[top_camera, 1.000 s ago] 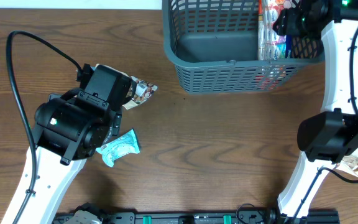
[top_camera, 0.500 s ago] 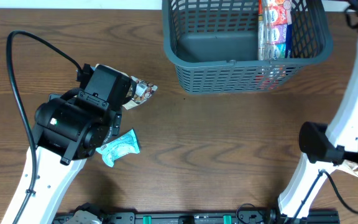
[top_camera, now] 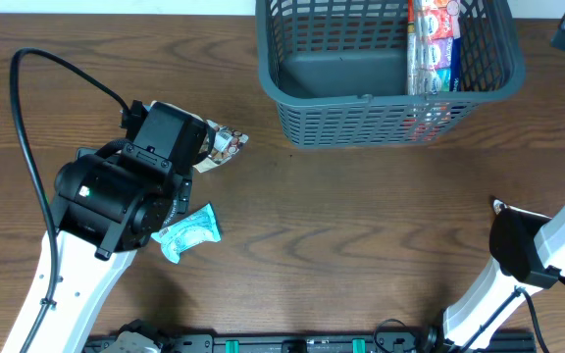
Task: Pack container
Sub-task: 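Release the tissue packs into the basket and withdraw right gripper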
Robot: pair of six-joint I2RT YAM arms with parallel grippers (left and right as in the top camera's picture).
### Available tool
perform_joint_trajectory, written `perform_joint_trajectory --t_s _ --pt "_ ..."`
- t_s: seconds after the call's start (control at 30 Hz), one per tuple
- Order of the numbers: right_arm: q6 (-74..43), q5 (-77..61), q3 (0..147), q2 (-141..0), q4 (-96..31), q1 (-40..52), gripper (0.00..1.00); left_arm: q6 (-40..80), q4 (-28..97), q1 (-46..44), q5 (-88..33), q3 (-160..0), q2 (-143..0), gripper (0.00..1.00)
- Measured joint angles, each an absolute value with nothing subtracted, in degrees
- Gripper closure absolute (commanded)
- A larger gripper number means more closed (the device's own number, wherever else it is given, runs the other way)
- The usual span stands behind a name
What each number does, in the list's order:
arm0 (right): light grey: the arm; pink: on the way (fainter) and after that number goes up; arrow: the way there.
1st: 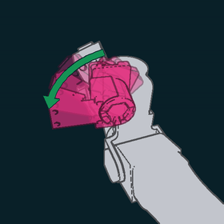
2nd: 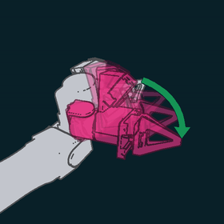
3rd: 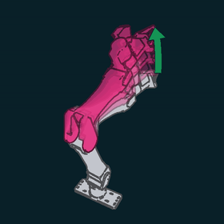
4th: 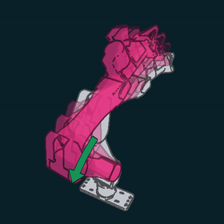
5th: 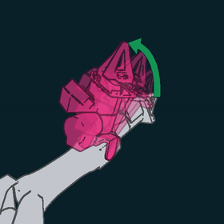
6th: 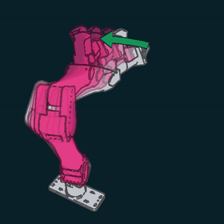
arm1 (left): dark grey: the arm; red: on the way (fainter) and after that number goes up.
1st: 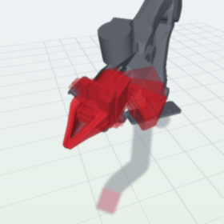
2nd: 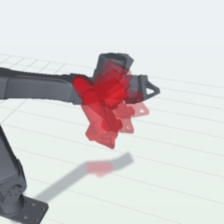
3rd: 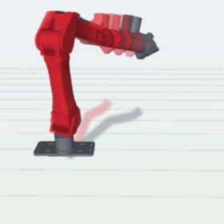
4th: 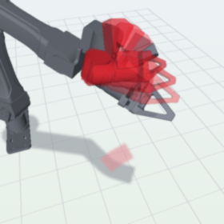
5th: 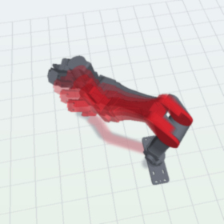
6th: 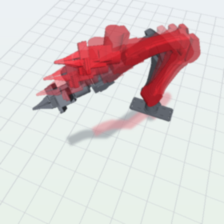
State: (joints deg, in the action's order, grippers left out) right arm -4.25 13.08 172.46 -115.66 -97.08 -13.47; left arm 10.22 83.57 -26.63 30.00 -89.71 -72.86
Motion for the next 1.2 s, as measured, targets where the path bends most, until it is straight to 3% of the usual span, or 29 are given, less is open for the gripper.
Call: perform_joint_trajectory --t_s 0.2,0.5,0.87,1.2 --pt "-2.79 11.84 172.42 -115.66 -97.1 -13.5 0.01 10.2 83.57 -26.63 30.02 -89.71 -72.86 0.01" --pt "-16.27 21.45 163.68 -109.43 -97.17 -16.82 0.01 10.22 83.57 -26.63 30.02 -89.71 -72.86 0.01" --pt "-35.14 25.82 128.16 -83.15 -97.14 -26.26 0.01 10.22 83.53 -26.63 30.02 -89.71 -72.86 0.01" --pt "-53.3 24.47 101.54 -75.31 -92.9 -38.0 0.01 10.22 83.57 -26.63 30.02 -89.71 -72.86 0.01"
